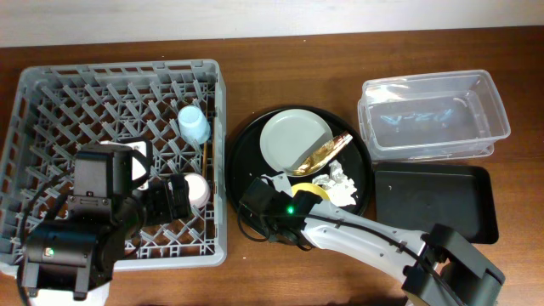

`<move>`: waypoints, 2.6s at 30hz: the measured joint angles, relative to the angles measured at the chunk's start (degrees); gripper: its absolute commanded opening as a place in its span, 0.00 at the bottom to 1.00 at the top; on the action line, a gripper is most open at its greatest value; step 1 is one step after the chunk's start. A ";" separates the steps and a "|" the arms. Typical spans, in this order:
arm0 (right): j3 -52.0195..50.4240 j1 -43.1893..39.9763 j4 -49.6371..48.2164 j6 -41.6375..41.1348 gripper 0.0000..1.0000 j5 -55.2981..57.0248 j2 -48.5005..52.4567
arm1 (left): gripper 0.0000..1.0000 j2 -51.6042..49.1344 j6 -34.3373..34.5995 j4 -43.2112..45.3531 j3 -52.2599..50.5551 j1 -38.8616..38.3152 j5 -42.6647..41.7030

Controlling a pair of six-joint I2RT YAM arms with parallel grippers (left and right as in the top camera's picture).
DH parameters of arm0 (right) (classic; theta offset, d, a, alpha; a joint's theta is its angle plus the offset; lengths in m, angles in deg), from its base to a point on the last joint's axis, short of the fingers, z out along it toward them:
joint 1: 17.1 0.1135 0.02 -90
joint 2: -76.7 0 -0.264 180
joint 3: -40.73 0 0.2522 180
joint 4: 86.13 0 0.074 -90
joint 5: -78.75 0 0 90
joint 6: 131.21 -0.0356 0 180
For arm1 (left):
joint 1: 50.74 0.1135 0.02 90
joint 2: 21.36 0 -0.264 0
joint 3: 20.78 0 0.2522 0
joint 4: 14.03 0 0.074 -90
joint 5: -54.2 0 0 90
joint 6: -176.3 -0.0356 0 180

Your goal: Sort waste into correct bins and load items into the dishwasher rack

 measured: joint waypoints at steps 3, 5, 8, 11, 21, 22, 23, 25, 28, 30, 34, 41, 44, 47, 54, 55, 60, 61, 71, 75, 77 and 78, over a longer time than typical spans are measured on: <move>-1.75 0.00 -1.09 -0.04 0.25 -0.02 0.00 | 0.99 0.00 0.00 0.00 0.00 0.00 0.00; -2.51 0.00 -1.25 0.13 0.04 -0.44 0.00 | 0.99 0.00 0.00 0.02 0.00 0.00 0.00; -0.74 -0.11 0.68 0.44 0.04 -0.90 -0.13 | 0.99 0.00 0.00 0.02 0.00 0.00 0.00; 4.00 -0.09 6.82 0.07 0.04 -3.52 -0.07 | 0.99 0.00 0.00 0.02 0.00 0.00 0.00; 22.34 -17.62 29.53 4.17 0.04 -5.38 -9.84 | 0.99 0.00 0.00 -0.02 0.00 0.00 0.00; 22.60 -26.56 30.47 8.07 0.04 -7.72 -14.01 | 0.99 -0.02 0.00 -0.04 0.00 -0.04 0.00; 22.67 -32.57 31.15 10.67 0.04 -10.58 -15.61 | 0.99 0.00 0.00 -0.02 0.00 0.00 0.07; 22.77 -50.90 31.36 19.15 0.04 -20.65 -17.05 | 0.99 0.00 0.00 -0.02 0.00 -0.04 0.04; 19.71 -73.13 30.91 31.54 0.04 -41.99 -16.70 | 0.99 0.00 0.00 -0.09 0.00 -0.04 0.15; 13.62 -82.99 29.81 37.68 0.04 -53.68 -16.04 | 0.99 0.00 0.00 0.02 0.00 -0.07 0.17; -8.39 -95.08 12.11 42.21 0.04 -73.20 -15.56 | 0.99 0.00 0.00 -0.04 0.00 -0.04 0.17; -20.41 -105.18 -2.47 36.26 0.04 -95.51 -15.63 | 0.99 0.00 0.00 -0.04 0.00 -0.04 0.17; -20.50 -105.22 -4.74 28.02 0.04 -96.67 -15.63 | 0.99 0.00 0.00 -0.02 0.00 -0.04 0.20; -20.52 -105.22 -5.11 21.99 0.04 -97.00 -15.63 | 0.99 0.00 0.00 -0.02 0.00 -0.04 0.17; -15.06 -97.00 -3.26 12.72 0.04 -90.09 -21.46 | 0.99 0.00 0.00 -0.02 0.00 -0.04 0.20; -4.63 -87.10 5.40 12.33 0.04 -82.09 -24.15 | 0.99 0.00 0.00 0.00 0.00 -0.04 0.17; 16.92 -37.62 18.16 8.98 0.04 -36.11 -27.02 | 0.99 -0.15 0.00 0.00 0.00 0.00 0.17; 16.96 -25.18 18.32 7.48 0.04 -27.78 -24.04 | 0.99 -0.15 0.00 -0.09 0.00 -0.04 0.22; 21.44 -1.73 14.38 10.51 0.99 -13.03 4.07 | 0.99 -0.15 0.00 -0.22 0.00 0.00 0.39; 33.31 -16.44 36.24 15.69 0.99 -6.08 0.52 | 1.00 -0.15 0.00 -0.20 0.00 0.00 0.39; 24.39 -24.65 33.18 16.11 0.99 -4.98 0.66 | 0.99 -0.17 0.00 -0.11 0.00 -0.07 0.39; 20.70 -25.35 31.76 16.31 0.99 -4.87 0.94 | 0.99 -0.15 0.00 -0.22 0.00 -0.04 0.44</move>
